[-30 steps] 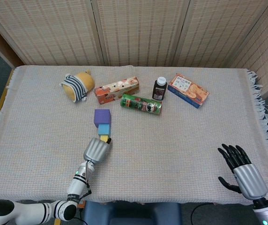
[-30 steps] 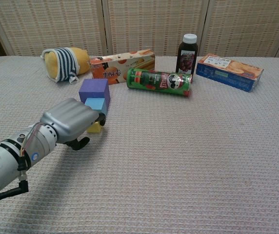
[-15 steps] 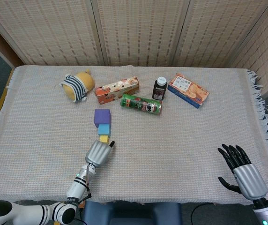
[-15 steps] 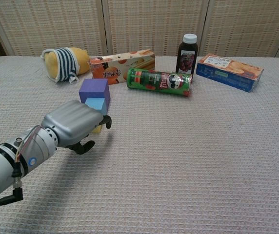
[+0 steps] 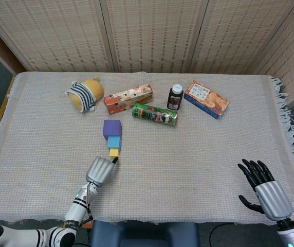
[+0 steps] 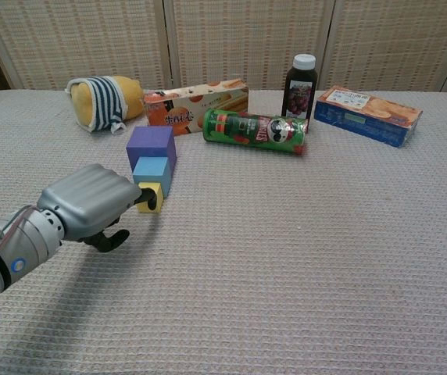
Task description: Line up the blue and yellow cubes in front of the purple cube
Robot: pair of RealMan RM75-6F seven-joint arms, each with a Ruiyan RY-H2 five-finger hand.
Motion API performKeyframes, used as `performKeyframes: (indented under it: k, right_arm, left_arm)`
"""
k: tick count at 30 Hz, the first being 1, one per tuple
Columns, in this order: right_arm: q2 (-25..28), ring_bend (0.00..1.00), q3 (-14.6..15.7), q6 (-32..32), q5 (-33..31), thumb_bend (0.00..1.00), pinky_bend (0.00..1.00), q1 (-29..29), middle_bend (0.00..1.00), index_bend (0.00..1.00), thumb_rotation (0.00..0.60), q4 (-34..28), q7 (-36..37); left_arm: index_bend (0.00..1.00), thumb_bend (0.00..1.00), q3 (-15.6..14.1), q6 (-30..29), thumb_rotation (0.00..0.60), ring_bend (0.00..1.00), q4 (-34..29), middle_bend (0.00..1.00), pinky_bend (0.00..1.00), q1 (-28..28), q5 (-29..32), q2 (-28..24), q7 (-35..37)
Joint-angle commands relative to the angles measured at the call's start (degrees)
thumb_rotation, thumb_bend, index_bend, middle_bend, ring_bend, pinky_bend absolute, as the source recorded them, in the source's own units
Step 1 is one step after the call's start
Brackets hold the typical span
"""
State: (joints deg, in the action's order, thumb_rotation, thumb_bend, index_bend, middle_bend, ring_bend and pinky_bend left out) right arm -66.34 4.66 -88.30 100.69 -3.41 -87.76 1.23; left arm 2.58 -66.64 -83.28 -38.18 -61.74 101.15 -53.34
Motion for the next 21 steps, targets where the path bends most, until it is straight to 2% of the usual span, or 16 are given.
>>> performKeyframes:
  k: [1,13,21]
  right_arm:
    - [0.0,0.0,0.0,0.1,0.0,0.04,0.0,0.0,0.0,0.0,0.543,0.0,0.0]
    - [0.1,0.0,-0.1,0.3,-0.3,0.04,0.0,-0.1,0.0,0.0,0.543,0.0,0.0]
    - [0.2,0.0,-0.1,0.4,-0.4,0.04,0.0,0.0,0.0,0.0,0.544,-0.2,0.0]
  left_arm:
    - [0.28,0.45,0.3,0.5,0.6,1.0,0.9,1.0,1.0,-0.1,0.4,0.3,-0.1]
    - [0.25,0.45,0.6,0.9,0.6,1.0,2.0,1.0,1.0,-0.2,-0.1,0.8,0.5]
    - [0.25,0.45,0.1,0.4,0.6,1.0,0.6,1.0,1.0,0.3,-1.1,0.3,0.7]
